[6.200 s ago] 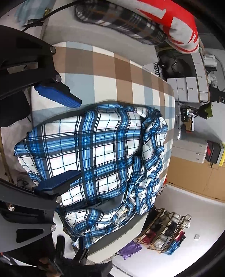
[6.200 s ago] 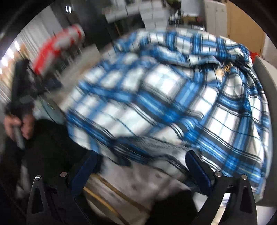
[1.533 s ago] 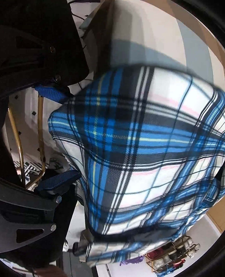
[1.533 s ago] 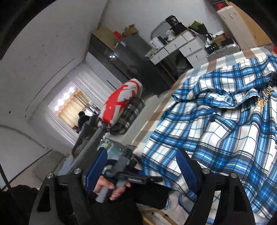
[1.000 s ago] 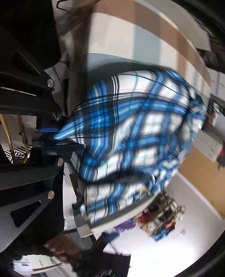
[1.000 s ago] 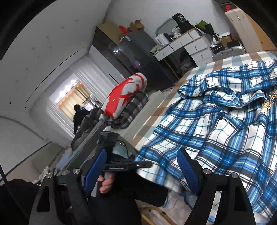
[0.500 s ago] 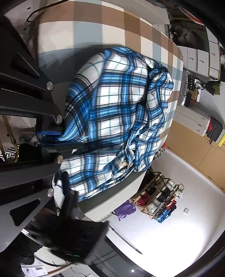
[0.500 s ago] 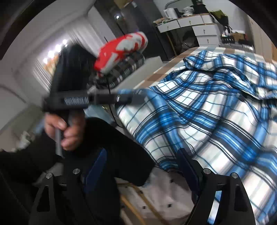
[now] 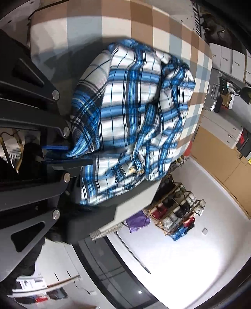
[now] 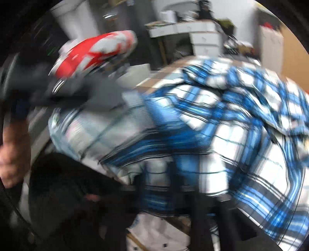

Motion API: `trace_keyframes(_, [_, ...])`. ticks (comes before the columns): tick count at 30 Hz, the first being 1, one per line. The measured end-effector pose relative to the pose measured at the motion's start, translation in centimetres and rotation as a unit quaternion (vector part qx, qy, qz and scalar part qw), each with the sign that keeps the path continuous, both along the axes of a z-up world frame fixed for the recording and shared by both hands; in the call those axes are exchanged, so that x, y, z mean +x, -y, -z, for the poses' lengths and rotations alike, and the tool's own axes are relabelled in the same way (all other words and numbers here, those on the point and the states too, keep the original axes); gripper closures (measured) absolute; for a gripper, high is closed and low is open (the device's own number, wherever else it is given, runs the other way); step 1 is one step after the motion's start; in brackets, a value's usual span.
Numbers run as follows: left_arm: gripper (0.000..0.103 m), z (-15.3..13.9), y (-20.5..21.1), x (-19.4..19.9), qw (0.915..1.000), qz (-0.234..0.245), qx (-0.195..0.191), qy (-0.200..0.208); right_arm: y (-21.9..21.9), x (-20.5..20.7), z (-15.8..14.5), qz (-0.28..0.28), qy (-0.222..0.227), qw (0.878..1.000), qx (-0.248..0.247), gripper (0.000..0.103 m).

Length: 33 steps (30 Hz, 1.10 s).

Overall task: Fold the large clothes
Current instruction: 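Grasp the shirt edge with the right gripper while the left gripper holds it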

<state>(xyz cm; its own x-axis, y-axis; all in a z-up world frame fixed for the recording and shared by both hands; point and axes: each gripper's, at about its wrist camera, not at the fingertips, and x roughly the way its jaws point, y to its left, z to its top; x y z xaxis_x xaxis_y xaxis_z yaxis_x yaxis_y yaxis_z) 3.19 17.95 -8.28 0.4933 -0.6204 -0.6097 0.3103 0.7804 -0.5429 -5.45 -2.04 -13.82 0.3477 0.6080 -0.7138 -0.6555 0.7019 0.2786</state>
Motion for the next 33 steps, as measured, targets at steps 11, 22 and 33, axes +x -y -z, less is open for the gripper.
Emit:
trace_keyframes(11, [0.099, 2.1, -2.5, -0.2, 0.9986, -0.033, -0.024, -0.034, 2.0, -0.6, -1.0, 0.005, -0.031, 0.998, 0.055, 0.067])
trace_keyframes(22, [0.099, 0.6, -1.0, -0.4, 0.9950, -0.014, -0.084, -0.052, -2.4, -5.1, -2.4, -0.035, 0.109, 0.993, 0.014, 0.006])
trace_keyframes(33, [0.099, 1.3, -2.8, -0.8, 0.9945, -0.027, -0.078, -0.065, -1.9, -3.0, -2.7, 0.015, 0.066, 0.997, 0.023, 0.098])
